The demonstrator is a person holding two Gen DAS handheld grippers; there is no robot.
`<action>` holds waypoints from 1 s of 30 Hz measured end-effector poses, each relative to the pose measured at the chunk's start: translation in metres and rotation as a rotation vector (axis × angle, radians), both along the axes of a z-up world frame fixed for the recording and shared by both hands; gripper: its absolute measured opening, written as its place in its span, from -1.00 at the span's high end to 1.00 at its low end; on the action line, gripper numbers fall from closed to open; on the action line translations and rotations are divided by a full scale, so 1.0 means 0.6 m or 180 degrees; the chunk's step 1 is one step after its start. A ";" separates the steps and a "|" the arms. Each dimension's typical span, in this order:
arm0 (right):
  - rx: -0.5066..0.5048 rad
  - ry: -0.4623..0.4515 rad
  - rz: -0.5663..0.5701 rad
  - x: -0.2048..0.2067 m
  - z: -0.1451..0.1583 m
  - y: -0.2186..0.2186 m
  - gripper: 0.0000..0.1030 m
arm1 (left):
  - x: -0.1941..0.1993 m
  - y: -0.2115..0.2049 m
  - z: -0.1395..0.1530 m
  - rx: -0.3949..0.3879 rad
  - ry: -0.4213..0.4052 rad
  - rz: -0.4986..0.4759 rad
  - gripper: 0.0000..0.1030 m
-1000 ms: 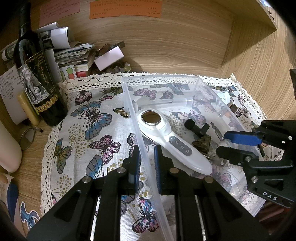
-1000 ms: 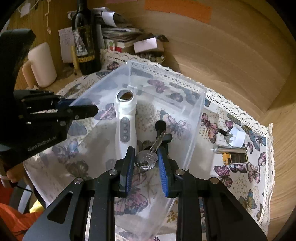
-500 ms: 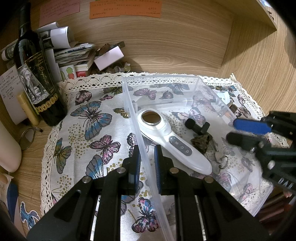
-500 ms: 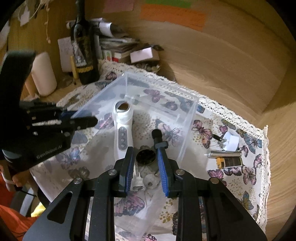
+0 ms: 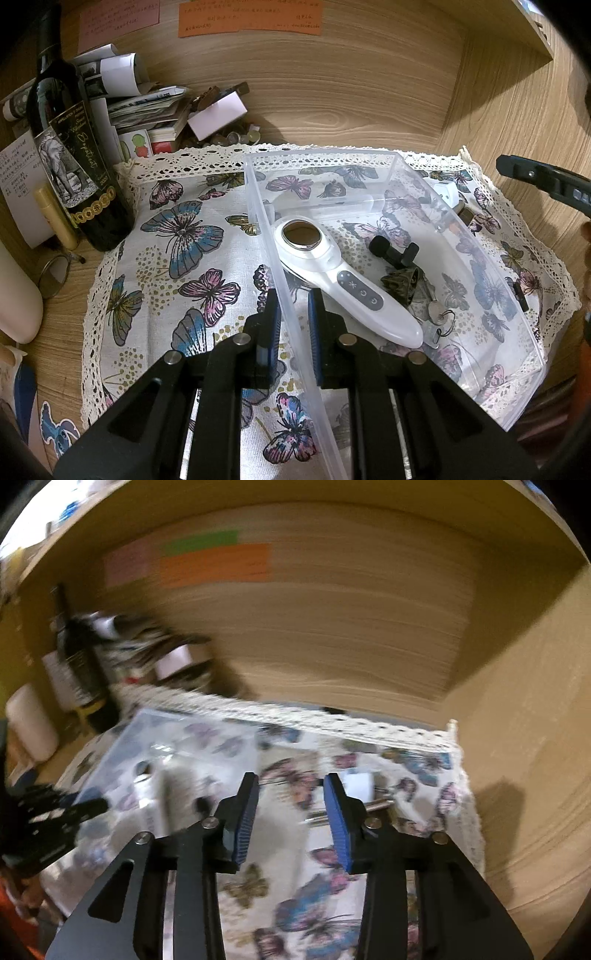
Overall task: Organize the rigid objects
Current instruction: 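Move the right gripper to the black-and-gold case and grasp it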
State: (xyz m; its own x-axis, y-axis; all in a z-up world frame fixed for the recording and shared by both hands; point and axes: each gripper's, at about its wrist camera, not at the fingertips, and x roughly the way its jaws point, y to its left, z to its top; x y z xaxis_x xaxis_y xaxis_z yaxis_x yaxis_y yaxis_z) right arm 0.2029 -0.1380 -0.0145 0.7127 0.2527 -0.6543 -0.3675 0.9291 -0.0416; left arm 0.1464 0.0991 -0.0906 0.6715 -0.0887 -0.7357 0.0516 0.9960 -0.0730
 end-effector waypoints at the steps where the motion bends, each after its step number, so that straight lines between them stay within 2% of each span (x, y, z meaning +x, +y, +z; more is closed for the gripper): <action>1: 0.0003 0.0015 -0.0057 0.007 -0.002 -0.008 0.29 | 0.000 0.000 0.000 -0.0001 0.0000 0.0000 0.73; 6: -0.0001 0.0204 -0.0268 0.049 -0.035 -0.043 0.28 | 0.000 0.000 0.000 -0.0003 0.0000 0.0003 0.73; 8: -0.0030 0.0306 -0.0324 0.064 -0.054 -0.049 0.22 | 0.000 0.000 0.000 -0.0001 0.0000 0.0001 0.73; 10: -0.0083 0.0389 -0.0380 0.078 -0.076 -0.053 0.06 | 0.000 0.000 0.000 -0.0001 0.0000 0.0001 0.73; 15: -0.0089 0.0670 -0.0511 0.114 -0.124 -0.067 -0.05 | 0.000 0.000 0.000 -0.0002 0.0000 -0.0002 0.73; 20: -0.0114 0.0850 -0.0654 0.140 -0.159 -0.079 -0.08 | 0.000 -0.001 0.000 0.0001 -0.0003 -0.0001 0.73; 22: -0.0027 0.0866 -0.0697 0.145 -0.164 -0.086 -0.21 | 0.000 0.000 0.000 0.0001 -0.0001 -0.0001 0.73; 25: 0.0100 0.0923 -0.0716 0.150 -0.169 -0.095 -0.20 | 0.000 0.000 0.000 0.0002 -0.0005 0.0005 0.73; 28: 0.0025 0.0917 -0.0758 0.154 -0.176 -0.096 -0.16 | 0.000 -0.001 0.000 0.0000 -0.0006 0.0006 0.73; 29: -0.0009 0.0901 -0.0770 0.154 -0.176 -0.095 -0.13 | -0.001 -0.001 0.000 0.0001 -0.0005 0.0007 0.73; 30: -0.0043 0.0879 -0.0779 0.153 -0.175 -0.094 -0.01 | 0.000 -0.001 0.000 0.0001 -0.0006 0.0007 0.73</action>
